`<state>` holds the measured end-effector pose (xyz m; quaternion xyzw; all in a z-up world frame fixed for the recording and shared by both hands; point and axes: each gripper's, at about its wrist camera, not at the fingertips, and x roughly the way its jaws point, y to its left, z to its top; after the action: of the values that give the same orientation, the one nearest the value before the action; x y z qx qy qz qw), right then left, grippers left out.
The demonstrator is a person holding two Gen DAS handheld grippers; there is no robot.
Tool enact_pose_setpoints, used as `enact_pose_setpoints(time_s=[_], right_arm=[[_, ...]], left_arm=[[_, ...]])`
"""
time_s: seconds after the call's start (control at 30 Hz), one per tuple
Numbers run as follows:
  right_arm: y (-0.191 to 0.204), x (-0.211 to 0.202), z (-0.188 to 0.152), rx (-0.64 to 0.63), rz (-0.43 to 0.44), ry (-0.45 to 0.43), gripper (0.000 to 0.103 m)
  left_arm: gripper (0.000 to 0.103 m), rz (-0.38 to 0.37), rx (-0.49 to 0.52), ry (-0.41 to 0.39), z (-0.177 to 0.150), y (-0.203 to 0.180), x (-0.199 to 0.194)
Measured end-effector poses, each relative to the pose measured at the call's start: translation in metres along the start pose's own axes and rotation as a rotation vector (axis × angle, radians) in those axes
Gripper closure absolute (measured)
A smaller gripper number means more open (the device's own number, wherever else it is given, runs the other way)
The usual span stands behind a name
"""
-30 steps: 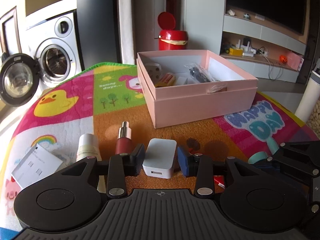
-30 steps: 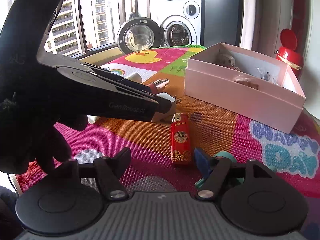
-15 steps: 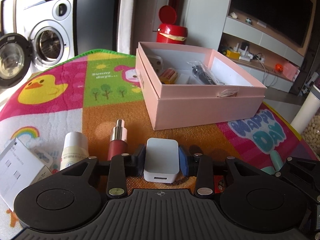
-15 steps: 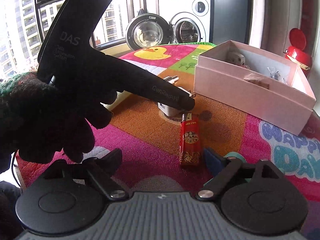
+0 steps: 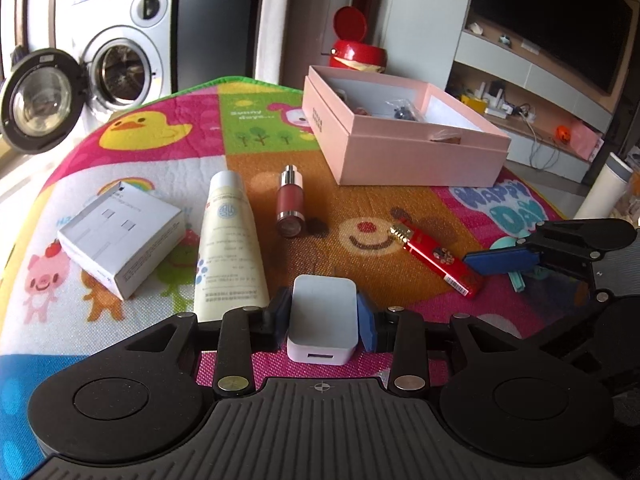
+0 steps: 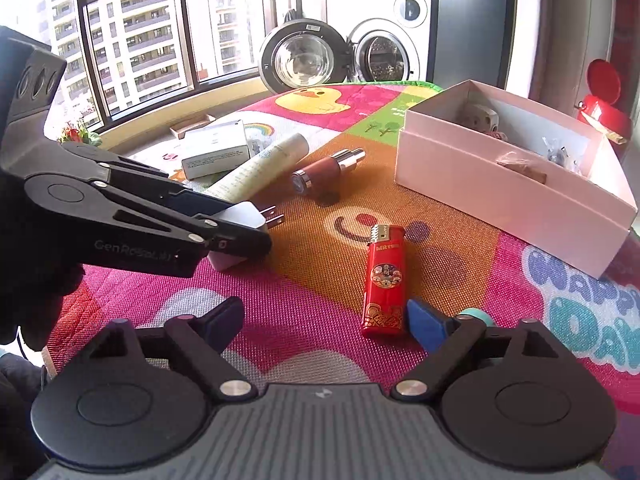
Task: Organize rigid objects
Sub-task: 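Carry the charger cube into the pink box and open the left gripper while the right carries the lighter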
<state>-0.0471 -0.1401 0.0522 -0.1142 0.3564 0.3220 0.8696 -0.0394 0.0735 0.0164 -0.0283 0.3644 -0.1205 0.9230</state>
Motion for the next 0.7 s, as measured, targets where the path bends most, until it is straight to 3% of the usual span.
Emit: enact_pose_setpoints(time_s=[0.03, 0.13, 0.2, 0.33, 0.4, 0.53, 0.7], right_arm=[[-0.002, -0.001, 0.002, 0.003, -0.007, 0.005, 0.047], [-0.013, -0.001, 0.011, 0.007, -0.028, 0.043, 0.069], [-0.019, 0.003, 0.017, -0.025, -0.098, 0.054, 0.072], [-0.036, 0.016, 0.024, -0.093, -0.348, 0.045, 0.072], [-0.048, 0.015, 0.025, -0.063, -0.414, 0.036, 0.069], [-0.075, 0.004, 0.020, 0.133, -0.302, 0.029, 0.049], [-0.087, 0.007, 0.010, 0.275, -0.209, 0.038, 0.034]], left_arm=[[0.063, 0.001, -0.016, -0.006, 0.000, 0.000, 0.000], [0.063, 0.011, -0.061, -0.020, -0.002, 0.000, 0.000], [0.063, 0.015, -0.064, -0.021, -0.002, -0.001, 0.000], [0.063, 0.005, -0.084, -0.028, -0.004, 0.002, -0.001], [0.063, -0.004, -0.096, -0.041, -0.006, 0.004, -0.002], [0.063, 0.001, -0.072, -0.077, -0.012, 0.002, -0.002], [0.063, 0.027, -0.040, -0.101, -0.016, -0.004, -0.002]])
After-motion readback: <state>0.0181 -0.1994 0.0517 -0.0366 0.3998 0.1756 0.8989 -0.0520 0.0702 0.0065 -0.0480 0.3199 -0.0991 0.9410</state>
